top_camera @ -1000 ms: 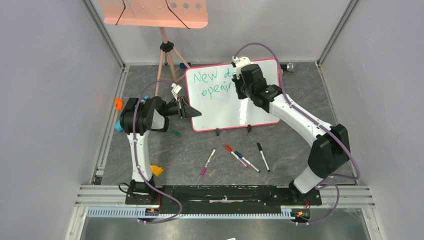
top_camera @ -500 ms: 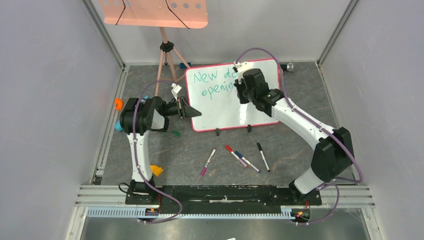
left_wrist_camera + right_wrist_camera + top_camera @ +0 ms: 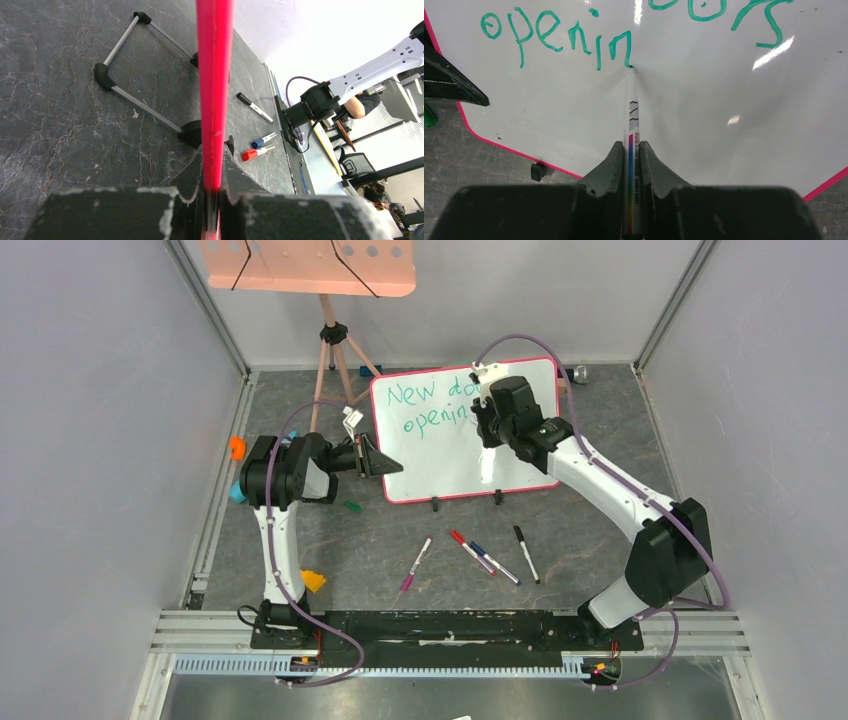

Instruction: Write a sentence on the whiteboard

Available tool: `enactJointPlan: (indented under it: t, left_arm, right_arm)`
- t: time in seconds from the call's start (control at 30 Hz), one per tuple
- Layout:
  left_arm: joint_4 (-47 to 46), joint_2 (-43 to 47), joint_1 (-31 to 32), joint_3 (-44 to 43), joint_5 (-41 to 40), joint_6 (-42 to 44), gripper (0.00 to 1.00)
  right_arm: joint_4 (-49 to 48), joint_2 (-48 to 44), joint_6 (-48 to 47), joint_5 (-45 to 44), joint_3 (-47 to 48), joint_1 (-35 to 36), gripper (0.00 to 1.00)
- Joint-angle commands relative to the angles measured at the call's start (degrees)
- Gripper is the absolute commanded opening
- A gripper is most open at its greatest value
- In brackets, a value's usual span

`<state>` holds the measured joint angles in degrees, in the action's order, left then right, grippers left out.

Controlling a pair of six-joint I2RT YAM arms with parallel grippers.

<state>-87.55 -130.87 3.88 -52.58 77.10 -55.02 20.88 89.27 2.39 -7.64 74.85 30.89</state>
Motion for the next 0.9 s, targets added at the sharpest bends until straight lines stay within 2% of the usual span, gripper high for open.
enactJointPlan:
  t: [0.0,0.43,0.87]
  left_arm:
    - [-1.7,-3.0,-0.9,-0.4,-5.6,2.6,0.02]
    - [-1.7,-2.9,-0.9,-0.3,-5.6,2.6,0.02]
    - [-1.7,-3.0,-0.9,-0.3,-5.6,2.6,0.02]
  right_arm:
    - [-0.3,-3.0,0.5,-0.6,2.5,-0.3,0.00]
    - [0.6,-0.9,0.1,-3.7,6.0,-1.2,0.00]
    - [0.5,0.6,-0.2,-2.9,6.4,-1.6,0.00]
